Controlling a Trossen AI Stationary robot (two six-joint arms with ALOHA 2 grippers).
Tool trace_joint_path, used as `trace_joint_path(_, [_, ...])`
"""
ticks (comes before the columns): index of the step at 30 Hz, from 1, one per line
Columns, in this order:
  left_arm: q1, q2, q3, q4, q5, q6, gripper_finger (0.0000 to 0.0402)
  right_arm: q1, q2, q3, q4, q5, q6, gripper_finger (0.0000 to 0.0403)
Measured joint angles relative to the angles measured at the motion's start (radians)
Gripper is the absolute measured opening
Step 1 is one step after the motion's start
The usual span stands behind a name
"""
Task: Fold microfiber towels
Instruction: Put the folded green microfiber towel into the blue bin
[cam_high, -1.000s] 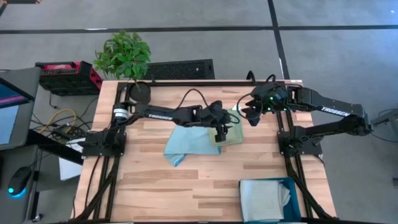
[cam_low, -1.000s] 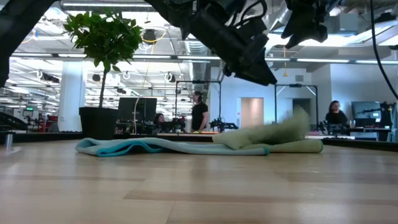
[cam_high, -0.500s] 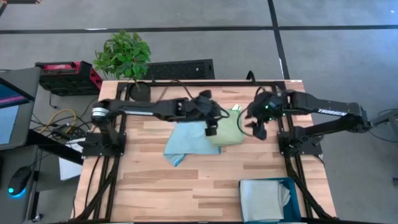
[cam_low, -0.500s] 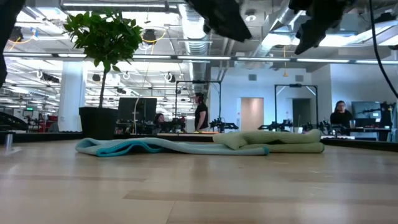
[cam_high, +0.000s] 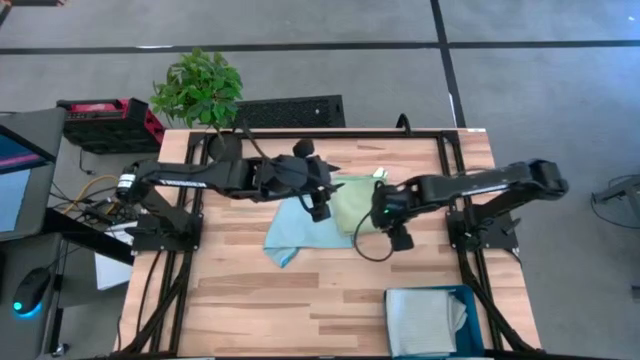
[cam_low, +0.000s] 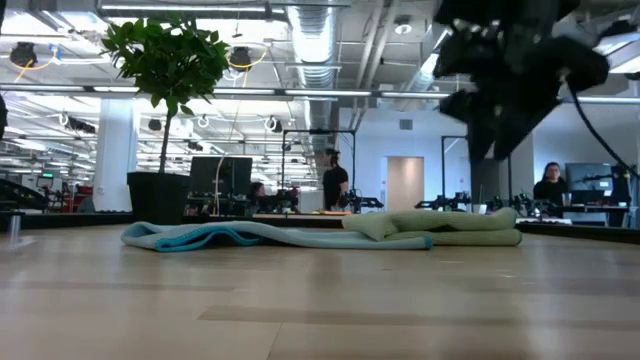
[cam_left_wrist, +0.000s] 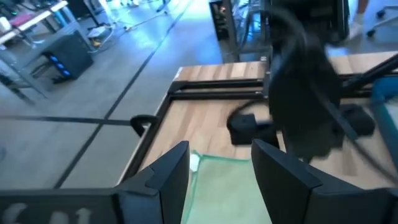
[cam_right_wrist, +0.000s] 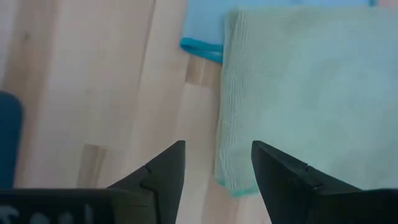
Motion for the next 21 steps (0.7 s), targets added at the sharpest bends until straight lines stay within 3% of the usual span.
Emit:
trace_joint_path(4, [-0.021, -0.002, 0.000, -0.008, -0.047, -0.003, 0.0167, 0.000, 0.093, 0.000, 0.032, 0.013, 0.000, 0.0209])
trace_joint_path(21, [-0.028, -0.003, -0.001, -0.031, -0.050, -0.055, 0.0167, -0.006, 0.354, 0.002, 0.102, 0.134, -0.034, 0.0209])
